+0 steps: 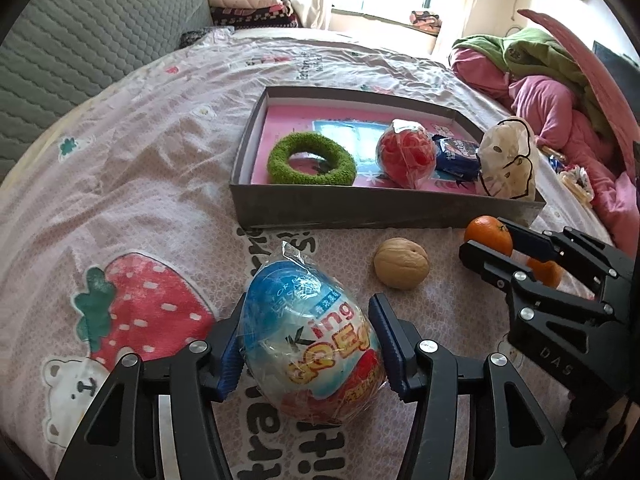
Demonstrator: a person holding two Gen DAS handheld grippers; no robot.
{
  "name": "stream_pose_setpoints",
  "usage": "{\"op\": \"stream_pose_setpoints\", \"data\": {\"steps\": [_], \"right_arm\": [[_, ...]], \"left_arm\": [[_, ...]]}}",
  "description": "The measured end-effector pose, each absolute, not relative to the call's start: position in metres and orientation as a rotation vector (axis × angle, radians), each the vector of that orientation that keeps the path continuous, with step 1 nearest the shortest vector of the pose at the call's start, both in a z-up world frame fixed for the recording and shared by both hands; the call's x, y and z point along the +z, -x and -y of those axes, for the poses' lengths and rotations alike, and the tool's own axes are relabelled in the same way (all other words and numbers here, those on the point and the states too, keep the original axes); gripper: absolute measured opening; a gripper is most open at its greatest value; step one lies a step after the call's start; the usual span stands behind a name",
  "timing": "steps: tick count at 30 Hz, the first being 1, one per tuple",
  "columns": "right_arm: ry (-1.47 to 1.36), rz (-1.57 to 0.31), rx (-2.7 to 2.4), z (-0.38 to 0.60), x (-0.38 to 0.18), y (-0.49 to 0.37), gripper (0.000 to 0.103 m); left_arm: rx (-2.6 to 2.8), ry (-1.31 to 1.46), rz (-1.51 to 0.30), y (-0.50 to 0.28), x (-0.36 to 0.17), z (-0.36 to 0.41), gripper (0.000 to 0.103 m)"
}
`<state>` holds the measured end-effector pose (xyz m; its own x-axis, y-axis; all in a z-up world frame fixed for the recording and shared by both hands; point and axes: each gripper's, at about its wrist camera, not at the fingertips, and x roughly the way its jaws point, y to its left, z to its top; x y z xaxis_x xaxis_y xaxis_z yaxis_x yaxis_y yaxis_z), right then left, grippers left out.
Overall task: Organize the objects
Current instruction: 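Close the left tool on the Kinder Joy egg while the right tool grasps the orange, then carry the Kinder Joy egg and orange over the pink tray with both tools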
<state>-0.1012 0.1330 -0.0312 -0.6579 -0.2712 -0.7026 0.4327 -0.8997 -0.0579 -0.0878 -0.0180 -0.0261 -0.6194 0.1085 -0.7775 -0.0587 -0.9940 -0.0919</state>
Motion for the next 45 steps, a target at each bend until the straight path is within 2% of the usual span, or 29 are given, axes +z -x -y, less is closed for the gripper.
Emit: {"op": "stream_pose_setpoints", "data": {"steps": [8, 22, 34, 45], "right_arm": [[-0.977, -0.270, -2.534, -0.140, -0.018, 0.092, 0.038], [-0.759, -0.204, -2.639, -0.167, 0.027, 0.078, 0.038], [-0.682, -0.159, -2.704, -0.180, 0.040, 0.085, 0.038], [-0.618, -0.201, -2.751, -0.178, 0.057, 0.100, 0.038]], "left_arm": [[2.785, 1.278, 0.050, 0.079, -0.012, 0.019, 0.059], [2.878, 1.095, -0.047, 0.093, 0.049, 0.018, 0.059], [2.886, 0.987, -0.085, 0.116, 0.072, 0.018, 0.059], [2.877, 0.913, -0.082, 0.145, 0.088, 0.019, 0.059]]}}
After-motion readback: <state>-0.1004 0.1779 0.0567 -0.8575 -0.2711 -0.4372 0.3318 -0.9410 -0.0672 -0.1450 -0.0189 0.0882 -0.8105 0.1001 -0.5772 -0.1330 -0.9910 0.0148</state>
